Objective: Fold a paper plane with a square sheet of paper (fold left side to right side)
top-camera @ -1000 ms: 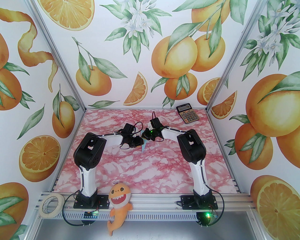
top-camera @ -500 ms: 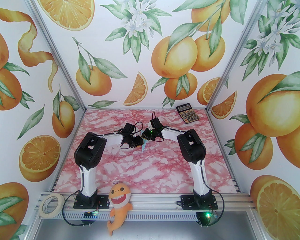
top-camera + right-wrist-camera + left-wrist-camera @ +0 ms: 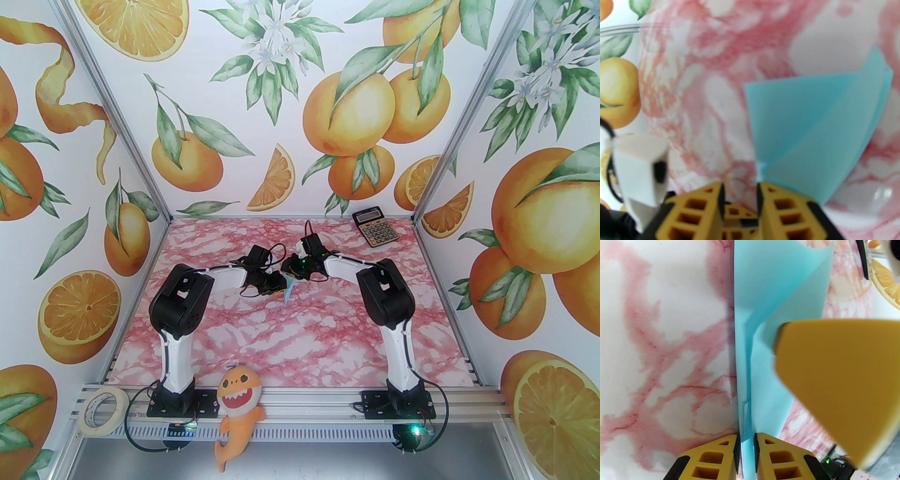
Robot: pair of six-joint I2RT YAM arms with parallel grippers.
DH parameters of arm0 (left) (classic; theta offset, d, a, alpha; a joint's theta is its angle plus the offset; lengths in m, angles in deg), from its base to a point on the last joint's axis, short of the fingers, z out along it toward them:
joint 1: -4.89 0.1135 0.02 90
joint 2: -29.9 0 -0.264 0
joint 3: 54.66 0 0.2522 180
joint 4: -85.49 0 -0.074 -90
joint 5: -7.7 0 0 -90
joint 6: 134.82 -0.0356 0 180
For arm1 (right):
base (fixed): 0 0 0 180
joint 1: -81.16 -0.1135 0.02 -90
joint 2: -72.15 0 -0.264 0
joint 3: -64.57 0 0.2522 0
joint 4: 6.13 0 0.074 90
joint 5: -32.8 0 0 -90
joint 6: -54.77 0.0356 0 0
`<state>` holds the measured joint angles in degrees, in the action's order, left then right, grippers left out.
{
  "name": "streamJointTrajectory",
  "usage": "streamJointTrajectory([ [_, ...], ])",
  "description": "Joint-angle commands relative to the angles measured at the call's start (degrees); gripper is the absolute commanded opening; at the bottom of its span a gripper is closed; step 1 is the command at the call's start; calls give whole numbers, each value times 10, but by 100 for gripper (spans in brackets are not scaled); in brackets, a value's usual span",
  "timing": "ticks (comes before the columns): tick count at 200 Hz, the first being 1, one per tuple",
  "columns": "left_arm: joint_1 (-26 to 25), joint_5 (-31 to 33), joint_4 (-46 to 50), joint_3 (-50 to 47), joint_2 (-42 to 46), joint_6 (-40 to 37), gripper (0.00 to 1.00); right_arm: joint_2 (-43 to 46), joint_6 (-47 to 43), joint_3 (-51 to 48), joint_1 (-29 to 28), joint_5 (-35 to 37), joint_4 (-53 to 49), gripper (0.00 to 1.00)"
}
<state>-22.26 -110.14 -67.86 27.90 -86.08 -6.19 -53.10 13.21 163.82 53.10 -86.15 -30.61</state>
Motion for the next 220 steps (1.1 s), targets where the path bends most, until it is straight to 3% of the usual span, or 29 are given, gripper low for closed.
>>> streamJointTrajectory([
  [1, -20, 3, -7, 4, -37, -3, 21, 8, -4, 2, 3, -1, -1, 25],
  [59, -17, -5, -9, 27, -24, -4, 25, -10, -6, 12, 2, -5, -4, 11],
  [138, 1, -20, -66, 22, -19, 29, 29, -12, 0, 1, 2, -3, 4, 10],
  [220, 3, 7, -93, -16, 9, 55, 31, -12, 4, -5, 4, 1, 11, 8],
])
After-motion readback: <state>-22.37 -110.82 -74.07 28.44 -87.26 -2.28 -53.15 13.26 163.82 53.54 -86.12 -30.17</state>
